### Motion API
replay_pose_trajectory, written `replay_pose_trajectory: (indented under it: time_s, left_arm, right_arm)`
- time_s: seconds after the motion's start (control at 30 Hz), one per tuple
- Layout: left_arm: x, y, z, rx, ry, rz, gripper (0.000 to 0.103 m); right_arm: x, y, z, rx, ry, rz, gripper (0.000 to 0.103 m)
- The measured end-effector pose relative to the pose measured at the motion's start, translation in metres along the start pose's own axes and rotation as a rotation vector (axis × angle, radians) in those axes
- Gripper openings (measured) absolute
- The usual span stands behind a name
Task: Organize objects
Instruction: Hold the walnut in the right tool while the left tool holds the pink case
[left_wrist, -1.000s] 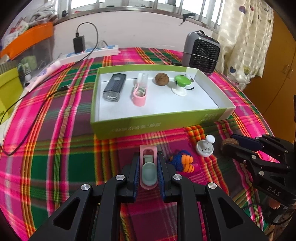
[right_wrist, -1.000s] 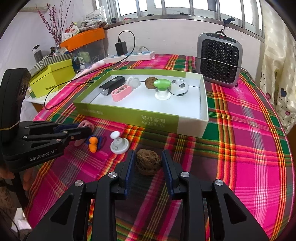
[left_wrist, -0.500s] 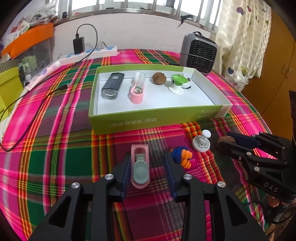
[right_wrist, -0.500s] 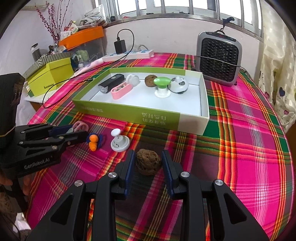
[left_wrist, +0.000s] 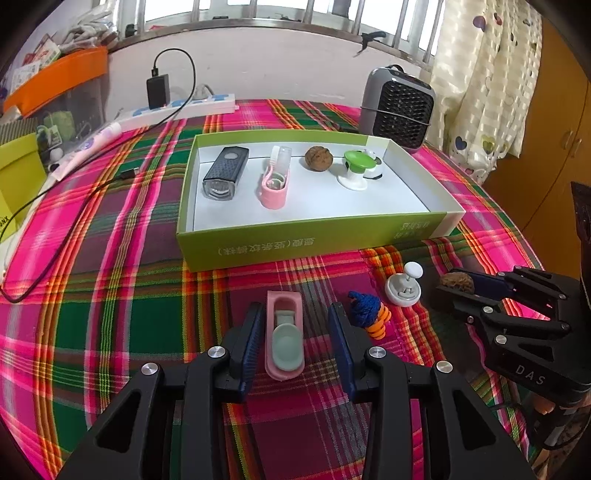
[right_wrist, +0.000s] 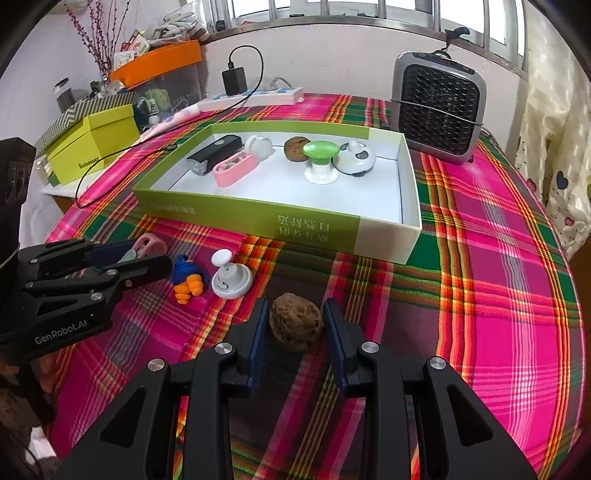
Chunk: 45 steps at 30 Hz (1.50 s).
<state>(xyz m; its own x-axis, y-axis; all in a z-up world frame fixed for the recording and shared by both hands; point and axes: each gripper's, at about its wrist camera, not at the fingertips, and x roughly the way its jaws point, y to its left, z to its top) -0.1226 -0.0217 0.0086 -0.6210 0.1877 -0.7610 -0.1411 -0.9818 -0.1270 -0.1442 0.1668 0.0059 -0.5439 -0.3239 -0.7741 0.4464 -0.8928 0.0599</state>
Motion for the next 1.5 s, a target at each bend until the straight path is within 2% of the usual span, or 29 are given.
replay_pose_trajectory:
  time_s: [0.6,1.5]
  left_arm:
    - [-0.0009,0.0045,-0.0003,-0.008,-0.003,0.054,0.016]
    - [-0.0002,0.0027,-0.0014,-0.001,0.001,0.060,0.016]
  right_arm:
    - [-0.0019,0.0022,-0.0005,-0.007,-0.009,0.000,0.031]
    - [-0.0037,0.0036,0.0001,0.008,-0.021,0.019,0.030]
